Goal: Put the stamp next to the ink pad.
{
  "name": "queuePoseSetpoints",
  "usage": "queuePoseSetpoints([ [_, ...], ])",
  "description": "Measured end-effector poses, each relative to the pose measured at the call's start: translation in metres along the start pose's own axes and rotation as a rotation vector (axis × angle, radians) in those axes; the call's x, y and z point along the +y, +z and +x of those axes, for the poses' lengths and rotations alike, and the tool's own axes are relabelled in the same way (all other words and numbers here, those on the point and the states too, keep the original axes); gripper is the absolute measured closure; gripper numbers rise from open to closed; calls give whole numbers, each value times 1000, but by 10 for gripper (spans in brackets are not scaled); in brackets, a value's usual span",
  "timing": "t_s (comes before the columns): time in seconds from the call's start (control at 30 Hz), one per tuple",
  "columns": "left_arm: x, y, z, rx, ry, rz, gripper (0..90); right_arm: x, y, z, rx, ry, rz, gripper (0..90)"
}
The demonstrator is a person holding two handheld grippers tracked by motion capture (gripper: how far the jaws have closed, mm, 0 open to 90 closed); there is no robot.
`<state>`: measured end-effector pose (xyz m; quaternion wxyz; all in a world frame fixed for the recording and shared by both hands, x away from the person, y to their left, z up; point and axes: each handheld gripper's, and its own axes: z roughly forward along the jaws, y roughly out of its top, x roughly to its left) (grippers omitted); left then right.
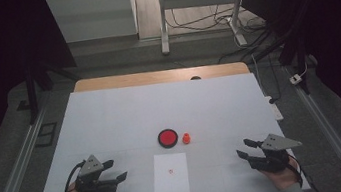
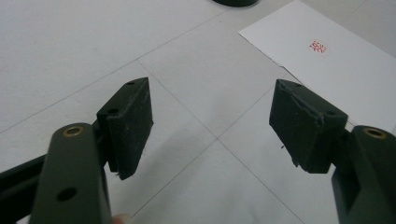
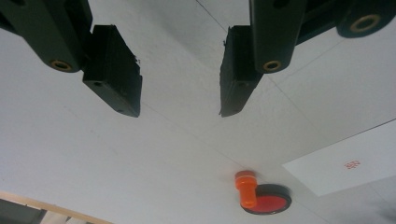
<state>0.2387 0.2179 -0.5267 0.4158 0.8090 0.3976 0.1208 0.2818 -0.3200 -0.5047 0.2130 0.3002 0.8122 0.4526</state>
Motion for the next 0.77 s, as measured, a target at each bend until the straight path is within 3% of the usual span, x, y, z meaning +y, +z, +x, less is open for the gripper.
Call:
queuePoseSetpoints([
  [0.27,0,0,0,1,6,-2,300,3,6,6,27,-31,16,485],
  [0.77,0,0,0,3,10,-2,300,2,6,4,38,-17,15,484],
])
